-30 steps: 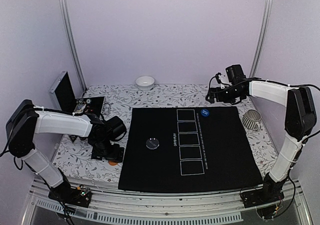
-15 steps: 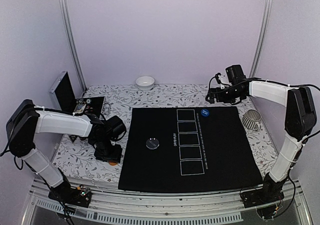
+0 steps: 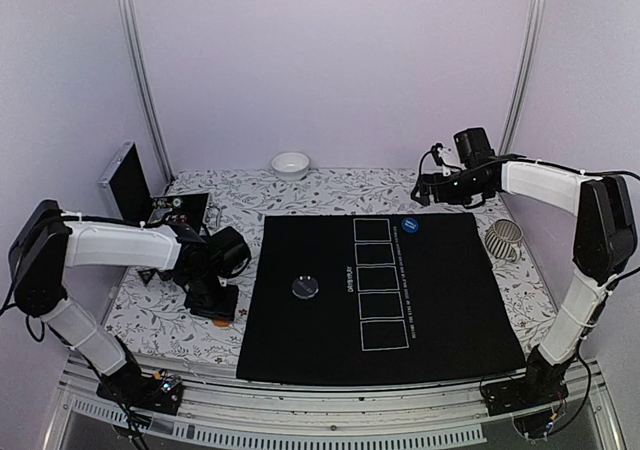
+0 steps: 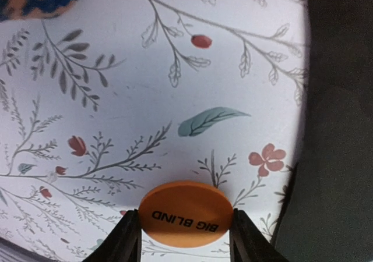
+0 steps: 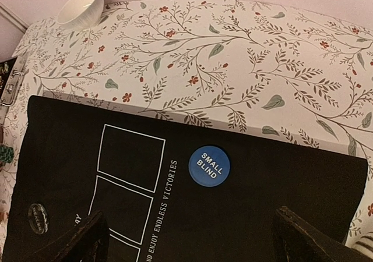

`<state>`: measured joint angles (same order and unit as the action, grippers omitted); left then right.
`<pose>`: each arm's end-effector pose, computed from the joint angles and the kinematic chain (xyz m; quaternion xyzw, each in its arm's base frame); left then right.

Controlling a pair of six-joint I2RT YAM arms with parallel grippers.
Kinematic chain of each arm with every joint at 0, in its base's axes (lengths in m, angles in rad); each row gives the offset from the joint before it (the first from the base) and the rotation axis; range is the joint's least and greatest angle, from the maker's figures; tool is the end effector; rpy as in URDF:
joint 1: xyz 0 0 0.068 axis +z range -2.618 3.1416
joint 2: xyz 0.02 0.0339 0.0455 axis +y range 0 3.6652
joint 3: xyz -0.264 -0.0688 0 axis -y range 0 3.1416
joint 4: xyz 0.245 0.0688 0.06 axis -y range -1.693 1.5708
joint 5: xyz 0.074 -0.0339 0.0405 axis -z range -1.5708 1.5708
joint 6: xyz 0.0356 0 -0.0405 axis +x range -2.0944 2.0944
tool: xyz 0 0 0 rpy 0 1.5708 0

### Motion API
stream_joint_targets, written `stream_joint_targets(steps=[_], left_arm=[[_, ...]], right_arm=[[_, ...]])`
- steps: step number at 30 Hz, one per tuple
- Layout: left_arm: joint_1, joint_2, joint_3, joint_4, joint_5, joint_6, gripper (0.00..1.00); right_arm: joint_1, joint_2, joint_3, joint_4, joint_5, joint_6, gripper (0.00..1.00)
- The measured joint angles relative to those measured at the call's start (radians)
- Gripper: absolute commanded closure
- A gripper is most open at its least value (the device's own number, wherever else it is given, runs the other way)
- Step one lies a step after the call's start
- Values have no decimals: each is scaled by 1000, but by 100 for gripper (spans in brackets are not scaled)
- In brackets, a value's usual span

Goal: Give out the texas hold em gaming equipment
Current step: Pick up the big blind button from the center of the board, then pass from the left arm to the right

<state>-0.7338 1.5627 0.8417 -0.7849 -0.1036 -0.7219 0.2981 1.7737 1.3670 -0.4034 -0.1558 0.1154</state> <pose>0.1871 -0.1638 0.1516 0.0043 0.9981 0.0171 0.0586 0.3781 0.1219 0.2512 -0.1132 0.9192 0.1467 0.3474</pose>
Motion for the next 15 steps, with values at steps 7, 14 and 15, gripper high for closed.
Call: stream_joint_targets(steps=[7,14,15], left_arm=[[-48,-113,144,-65,-116,55,77],[-326,-167,317,25,-256,224,74],[-359,-167,327,50,-274,253,74]], right_arm=[[0,-73,-4,14,-180,8,4],[113,-92,-31,103,-538,81,16],[156,-87,-31,122,-585,95,18]])
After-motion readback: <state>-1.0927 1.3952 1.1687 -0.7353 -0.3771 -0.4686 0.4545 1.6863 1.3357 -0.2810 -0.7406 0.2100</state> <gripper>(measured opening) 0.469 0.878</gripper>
